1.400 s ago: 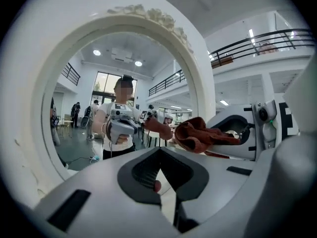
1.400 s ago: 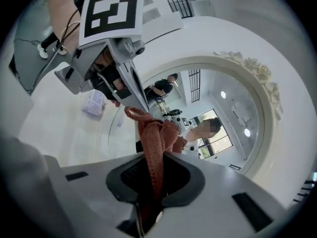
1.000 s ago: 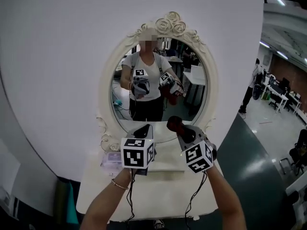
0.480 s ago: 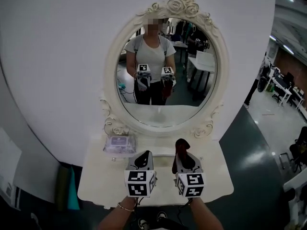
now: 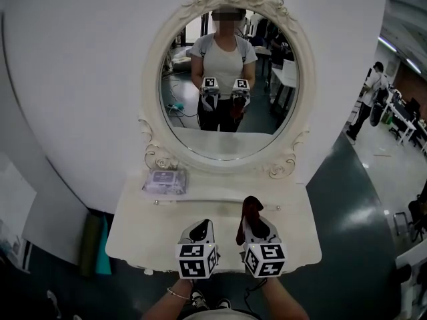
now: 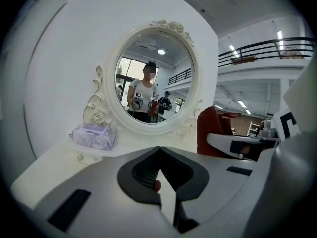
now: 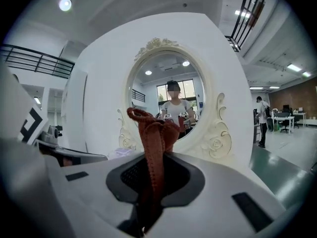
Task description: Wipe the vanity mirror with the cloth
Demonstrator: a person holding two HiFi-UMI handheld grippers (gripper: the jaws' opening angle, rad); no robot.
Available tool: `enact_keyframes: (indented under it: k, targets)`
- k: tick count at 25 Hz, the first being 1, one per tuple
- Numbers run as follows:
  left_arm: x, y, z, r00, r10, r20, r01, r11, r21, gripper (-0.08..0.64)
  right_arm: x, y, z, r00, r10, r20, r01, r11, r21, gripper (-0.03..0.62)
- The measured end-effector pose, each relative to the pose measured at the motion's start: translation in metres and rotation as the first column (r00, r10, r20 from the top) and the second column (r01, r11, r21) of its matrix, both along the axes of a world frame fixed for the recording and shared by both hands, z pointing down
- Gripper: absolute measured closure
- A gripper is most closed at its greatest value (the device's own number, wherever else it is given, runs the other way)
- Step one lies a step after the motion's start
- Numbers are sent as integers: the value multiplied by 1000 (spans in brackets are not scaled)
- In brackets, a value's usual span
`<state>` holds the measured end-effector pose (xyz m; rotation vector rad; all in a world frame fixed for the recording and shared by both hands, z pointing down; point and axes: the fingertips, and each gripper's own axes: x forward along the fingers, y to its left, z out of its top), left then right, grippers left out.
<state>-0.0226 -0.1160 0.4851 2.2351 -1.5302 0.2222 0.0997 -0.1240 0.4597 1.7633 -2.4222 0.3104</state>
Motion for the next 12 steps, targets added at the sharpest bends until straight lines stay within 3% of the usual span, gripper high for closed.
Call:
enact_keyframes:
  k: [12]
  targets:
    - [29, 37, -8, 998, -51, 32, 51, 999, 2, 557, 34, 40, 4, 996, -37, 83, 40, 998, -42, 529]
